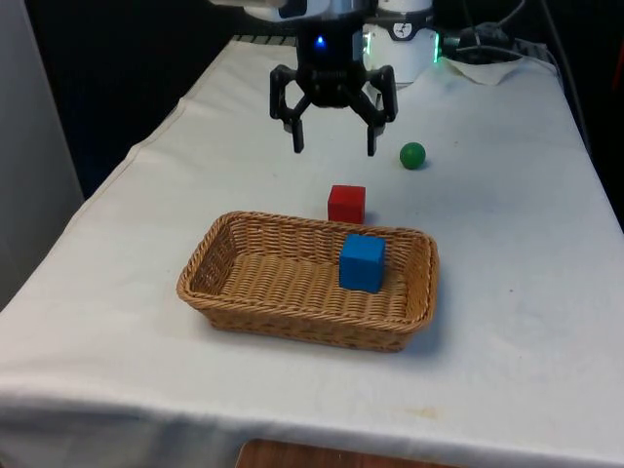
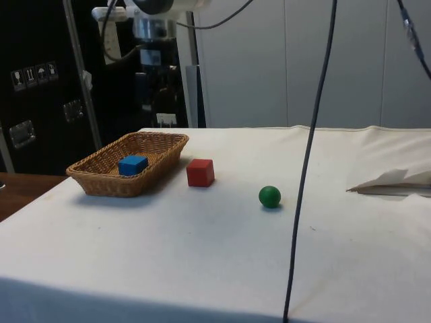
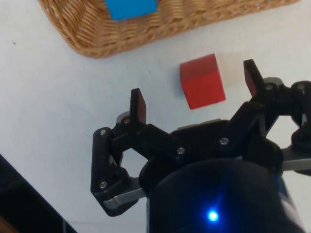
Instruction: Place all non-red objects into the basket.
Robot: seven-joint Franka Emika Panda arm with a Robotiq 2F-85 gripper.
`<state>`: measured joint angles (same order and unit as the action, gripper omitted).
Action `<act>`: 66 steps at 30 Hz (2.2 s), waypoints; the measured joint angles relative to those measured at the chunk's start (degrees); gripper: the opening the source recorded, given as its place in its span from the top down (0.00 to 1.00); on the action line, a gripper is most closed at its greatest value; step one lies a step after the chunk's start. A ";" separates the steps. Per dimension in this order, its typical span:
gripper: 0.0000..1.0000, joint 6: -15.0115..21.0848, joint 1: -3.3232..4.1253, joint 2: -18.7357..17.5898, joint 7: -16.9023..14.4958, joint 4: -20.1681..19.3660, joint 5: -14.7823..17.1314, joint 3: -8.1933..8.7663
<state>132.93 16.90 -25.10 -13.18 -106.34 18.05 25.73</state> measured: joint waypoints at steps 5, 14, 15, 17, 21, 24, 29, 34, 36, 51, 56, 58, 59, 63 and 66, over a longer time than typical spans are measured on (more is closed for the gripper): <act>0.00 0.06 0.06 2.06 0.00 -2.46 -1.20 0.11; 0.00 0.52 0.29 7.05 0.40 -8.19 -4.41 0.29; 0.00 0.52 0.29 7.05 0.40 -8.19 -4.41 0.29; 0.00 0.63 0.29 8.59 0.63 -9.91 -5.44 0.29; 0.00 0.69 0.34 10.26 0.92 -11.57 -6.59 0.34; 0.00 0.69 0.34 12.03 1.26 -13.24 -7.62 0.34; 0.00 0.57 0.46 15.47 2.06 -15.99 -9.40 0.29; 0.00 0.46 0.80 19.02 3.78 -19.14 -11.29 -0.40; 0.00 0.52 0.92 20.11 4.47 -20.17 -11.92 -0.74; 0.00 0.69 1.38 26.99 8.77 -27.73 -15.41 -3.67; 0.00 0.74 1.38 28.53 9.85 -29.51 -16.21 -4.47; 0.00 0.74 1.38 29.39 10.31 -30.48 -16.50 -4.87; 0.00 0.74 1.38 29.79 10.60 -30.94 -16.73 -5.10; 0.00 0.74 1.38 31.17 11.52 -32.43 -17.53 -5.73; 0.00 0.80 1.38 32.89 12.66 -34.32 -18.39 -6.53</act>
<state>133.73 18.28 7.79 -0.52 -140.66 -0.34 19.19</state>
